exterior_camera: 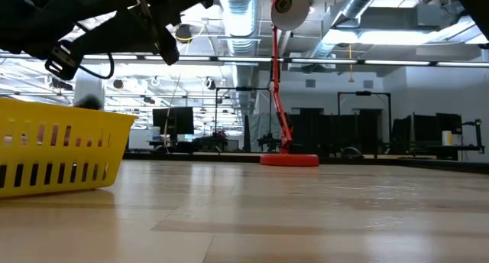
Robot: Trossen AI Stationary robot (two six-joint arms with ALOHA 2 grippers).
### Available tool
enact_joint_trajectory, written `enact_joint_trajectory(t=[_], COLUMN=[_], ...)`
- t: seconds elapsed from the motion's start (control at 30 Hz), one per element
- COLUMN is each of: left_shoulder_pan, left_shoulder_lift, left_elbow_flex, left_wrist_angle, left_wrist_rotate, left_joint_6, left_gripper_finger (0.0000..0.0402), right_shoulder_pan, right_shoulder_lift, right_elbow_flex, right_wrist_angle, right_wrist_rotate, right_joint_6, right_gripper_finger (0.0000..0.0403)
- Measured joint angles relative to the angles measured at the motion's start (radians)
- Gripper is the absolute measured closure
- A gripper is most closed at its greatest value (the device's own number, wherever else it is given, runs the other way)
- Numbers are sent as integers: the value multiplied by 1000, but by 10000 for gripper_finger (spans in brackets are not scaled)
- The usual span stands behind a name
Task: Pick & Place Nail Polish
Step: Return to Home Position
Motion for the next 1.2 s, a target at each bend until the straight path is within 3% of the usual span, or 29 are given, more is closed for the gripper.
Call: enact_joint_trajectory(t=[0.17,0.3,0.63,0.9,1.03,1.2], left_shoulder_pan=[0,0,0,0,0,0], left_shoulder_lift=[0,0,0,0,0,0], left_elbow_flex=[0,-3,-4,-3,-3,-2], left_wrist_angle=[0,20,37,42,44,45], left_wrist_rotate=[0,0,0,1,1,1], left_joint_6=[0,0,0,0,0,0], left_gripper_finger=[400,400,400,400,400,400], right_shoulder_pan=[-5,-24,-109,-110,-103,-105], right_shoulder_lift=[-10,-113,-583,-977,-1192,-1474], right_elbow_flex=[-1,-3,0,-18,-182,-542], right_wrist_angle=[-4,-13,-195,-646,-629,-482], right_wrist_rotate=[0,-1,0,9,60,155], right_joint_6=[31,6,-99,-308,-289,-275], right_gripper_finger=[210,201,209,216,216,213])
